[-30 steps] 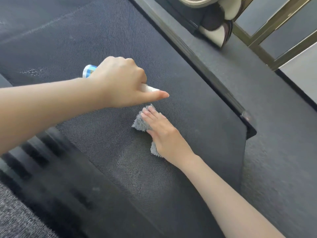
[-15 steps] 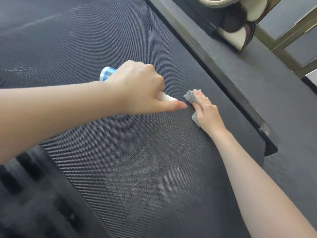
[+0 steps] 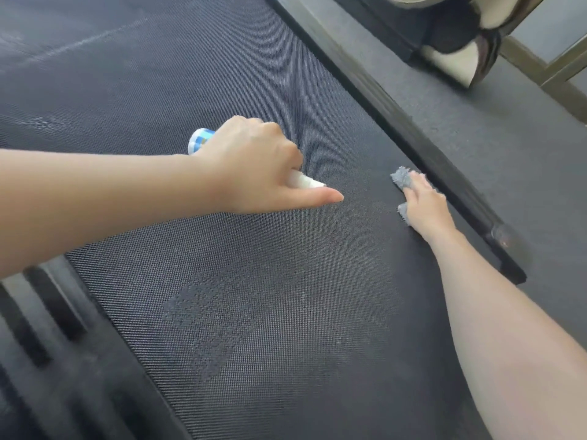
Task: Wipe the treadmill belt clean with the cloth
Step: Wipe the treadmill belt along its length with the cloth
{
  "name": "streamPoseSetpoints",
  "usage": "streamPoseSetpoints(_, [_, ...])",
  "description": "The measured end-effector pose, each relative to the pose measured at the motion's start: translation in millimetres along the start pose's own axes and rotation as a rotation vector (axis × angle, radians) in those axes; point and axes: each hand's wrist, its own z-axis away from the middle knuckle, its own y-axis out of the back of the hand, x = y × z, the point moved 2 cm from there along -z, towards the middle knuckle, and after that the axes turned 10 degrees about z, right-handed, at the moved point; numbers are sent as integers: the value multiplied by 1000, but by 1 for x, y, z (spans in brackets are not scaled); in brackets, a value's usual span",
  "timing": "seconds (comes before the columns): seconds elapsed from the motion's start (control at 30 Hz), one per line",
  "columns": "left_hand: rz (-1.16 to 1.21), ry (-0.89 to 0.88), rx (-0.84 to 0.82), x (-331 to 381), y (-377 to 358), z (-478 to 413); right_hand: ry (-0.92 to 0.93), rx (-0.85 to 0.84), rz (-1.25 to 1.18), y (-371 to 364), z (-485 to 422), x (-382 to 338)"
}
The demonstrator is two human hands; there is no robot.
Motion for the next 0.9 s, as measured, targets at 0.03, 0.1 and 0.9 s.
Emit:
streamPoseSetpoints(0.03, [5, 6, -22, 4, 2, -1, -30, -6, 1, 1, 2, 9])
streamPoseSetpoints(0.1, [19, 21, -69, 11, 8, 1, -96, -23, 34, 4, 8, 31])
streamPoseSetpoints(0.9, [39, -54, -191, -4, 22, 56, 91, 94, -223, -12, 126, -103])
